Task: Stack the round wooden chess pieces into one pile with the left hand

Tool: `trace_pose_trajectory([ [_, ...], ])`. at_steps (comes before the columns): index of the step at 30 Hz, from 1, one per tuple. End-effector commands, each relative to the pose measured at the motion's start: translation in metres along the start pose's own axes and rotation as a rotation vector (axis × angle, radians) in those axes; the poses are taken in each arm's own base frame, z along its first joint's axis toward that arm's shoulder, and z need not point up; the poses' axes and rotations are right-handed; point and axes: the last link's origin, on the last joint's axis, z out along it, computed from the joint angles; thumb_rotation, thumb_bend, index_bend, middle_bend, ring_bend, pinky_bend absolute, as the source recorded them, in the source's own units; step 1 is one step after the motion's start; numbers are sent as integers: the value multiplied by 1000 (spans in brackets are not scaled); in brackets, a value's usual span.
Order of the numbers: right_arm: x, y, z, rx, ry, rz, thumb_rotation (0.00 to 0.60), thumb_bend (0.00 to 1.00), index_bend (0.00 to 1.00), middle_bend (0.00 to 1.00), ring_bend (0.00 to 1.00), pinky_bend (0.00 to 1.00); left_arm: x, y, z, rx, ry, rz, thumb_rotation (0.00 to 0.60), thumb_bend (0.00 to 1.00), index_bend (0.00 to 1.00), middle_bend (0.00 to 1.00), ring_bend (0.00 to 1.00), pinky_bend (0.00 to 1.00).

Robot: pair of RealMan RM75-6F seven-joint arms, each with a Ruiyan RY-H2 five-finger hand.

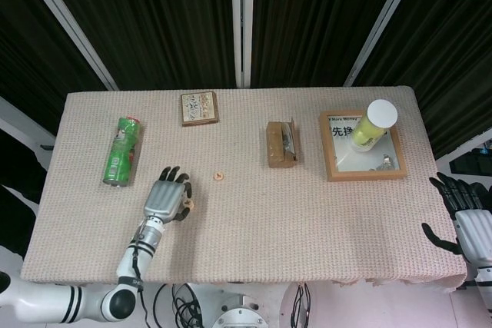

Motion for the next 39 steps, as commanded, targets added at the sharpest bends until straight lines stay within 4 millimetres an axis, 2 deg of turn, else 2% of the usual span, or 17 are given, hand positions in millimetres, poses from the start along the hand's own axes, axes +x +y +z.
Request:
trace_pose_trajectory([
  [1, 0, 0, 0, -2, 2, 1, 600, 280, 0, 0, 0, 0, -2, 1, 1, -5, -3, 3, 600, 300, 504, 188, 0, 0],
  [39, 1, 1, -1, -1, 5, 2, 600, 279, 0, 0, 0, 0, -10, -1, 2, -6, -4, -1, 600, 300, 452, 193, 0, 0],
])
